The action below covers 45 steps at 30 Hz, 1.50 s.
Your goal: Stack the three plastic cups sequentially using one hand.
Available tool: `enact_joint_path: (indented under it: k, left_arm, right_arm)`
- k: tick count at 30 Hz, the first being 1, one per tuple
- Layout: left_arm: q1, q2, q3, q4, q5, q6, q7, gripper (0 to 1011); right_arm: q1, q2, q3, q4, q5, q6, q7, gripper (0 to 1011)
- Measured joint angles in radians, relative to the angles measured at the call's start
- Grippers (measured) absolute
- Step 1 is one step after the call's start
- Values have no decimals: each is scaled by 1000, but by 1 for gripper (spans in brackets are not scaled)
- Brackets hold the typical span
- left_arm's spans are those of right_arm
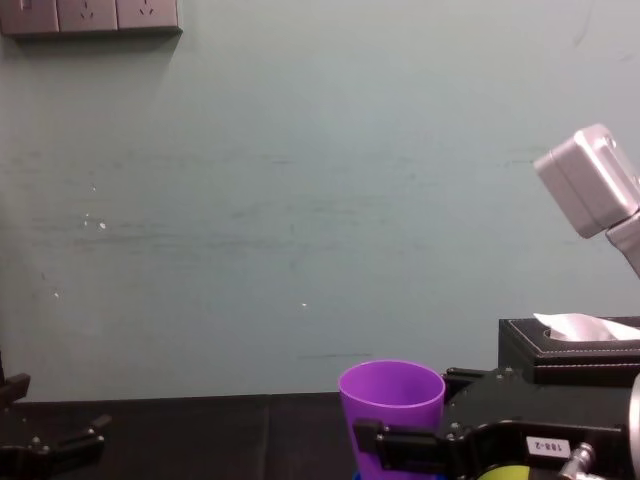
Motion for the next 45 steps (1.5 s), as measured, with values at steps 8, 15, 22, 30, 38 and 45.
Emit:
enact_joint_path:
  k: [8, 15, 22, 30, 38, 45]
  left_arm:
    - [0, 0, 0, 0, 0, 0, 0, 1010]
    - [0, 0, 0, 0, 0, 0, 0, 1010]
    - [0, 0, 0, 0, 0, 0, 0, 1010]
    - [0, 0, 0, 0, 0, 0, 0, 1010]
    - [0, 0, 0, 0, 0, 0, 0, 1010]
    - [0, 0, 0, 0, 0, 0, 0, 1010]
  right_arm:
    - [7, -13, -5, 34, -4, -10, 1, 724]
    - [9, -19, -7, 48, -5, -11, 3, 726]
    - [9, -18, -7, 47, -4, -11, 3, 724]
    - [9, -18, -6, 45, -4, -11, 3, 848]
    - [8, -17, -5, 44, -4, -11, 3, 1003]
    - [8, -17, -5, 43, -4, -11, 3, 1003]
